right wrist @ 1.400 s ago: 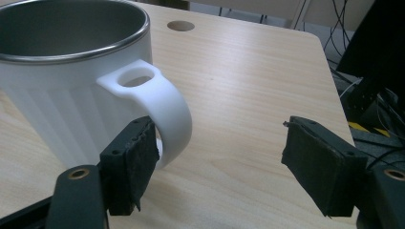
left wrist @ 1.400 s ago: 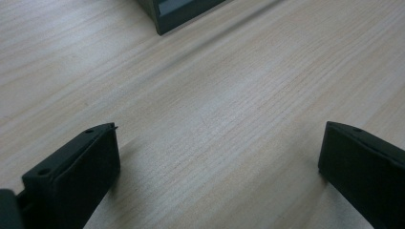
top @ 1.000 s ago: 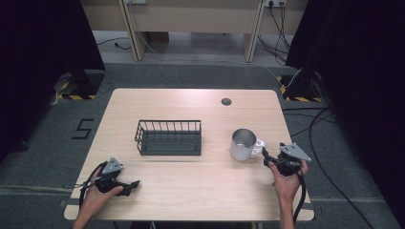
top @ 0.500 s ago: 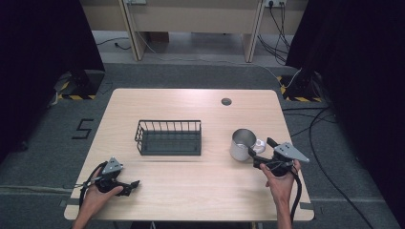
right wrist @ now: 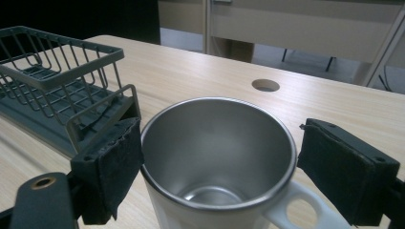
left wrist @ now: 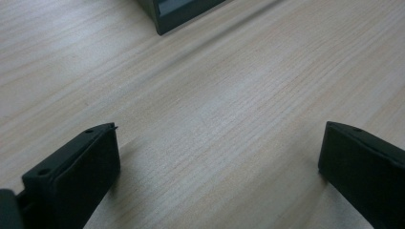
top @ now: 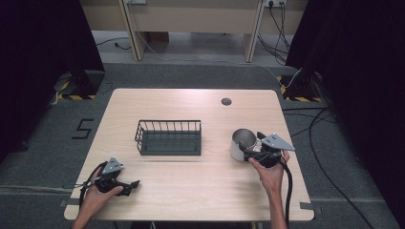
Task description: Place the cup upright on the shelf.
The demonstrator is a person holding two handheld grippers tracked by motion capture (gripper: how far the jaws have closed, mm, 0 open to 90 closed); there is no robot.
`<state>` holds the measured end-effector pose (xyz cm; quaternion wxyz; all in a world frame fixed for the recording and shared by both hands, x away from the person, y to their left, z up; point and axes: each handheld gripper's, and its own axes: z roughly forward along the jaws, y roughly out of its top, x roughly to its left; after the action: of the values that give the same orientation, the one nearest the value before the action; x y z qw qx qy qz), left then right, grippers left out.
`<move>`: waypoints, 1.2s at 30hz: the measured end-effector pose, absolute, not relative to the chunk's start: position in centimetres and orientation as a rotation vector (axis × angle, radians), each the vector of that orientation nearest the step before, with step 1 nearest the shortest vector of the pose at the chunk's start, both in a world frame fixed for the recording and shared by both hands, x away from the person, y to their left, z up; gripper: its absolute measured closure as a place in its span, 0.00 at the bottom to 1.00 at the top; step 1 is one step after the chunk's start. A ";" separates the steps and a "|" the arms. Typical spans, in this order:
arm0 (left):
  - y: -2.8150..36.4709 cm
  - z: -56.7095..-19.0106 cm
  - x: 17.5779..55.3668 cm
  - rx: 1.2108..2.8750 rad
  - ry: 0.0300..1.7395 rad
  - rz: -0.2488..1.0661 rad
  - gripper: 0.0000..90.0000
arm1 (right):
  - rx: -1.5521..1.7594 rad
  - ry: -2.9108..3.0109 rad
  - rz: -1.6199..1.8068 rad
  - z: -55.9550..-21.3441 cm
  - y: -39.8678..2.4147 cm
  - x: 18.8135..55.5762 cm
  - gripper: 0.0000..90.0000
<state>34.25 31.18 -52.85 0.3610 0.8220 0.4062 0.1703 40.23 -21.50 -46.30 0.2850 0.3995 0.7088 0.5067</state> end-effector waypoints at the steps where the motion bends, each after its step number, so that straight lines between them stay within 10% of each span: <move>1: 31.2 -52.9 34.2 2.118 1.047 0.439 0.00 | 1.064 1.900 1.356 -46.3 -21.4 40.3 0.17; 36: 31.2 -52.9 34.2 2.118 1.047 0.439 0.00 | 1.040 1.898 1.437 -46.7 -21.0 41.1 0.05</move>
<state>34.25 31.18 -52.86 0.3610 0.8220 0.4063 0.1703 41.09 -20.96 -46.68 0.2687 0.3856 0.7037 0.5328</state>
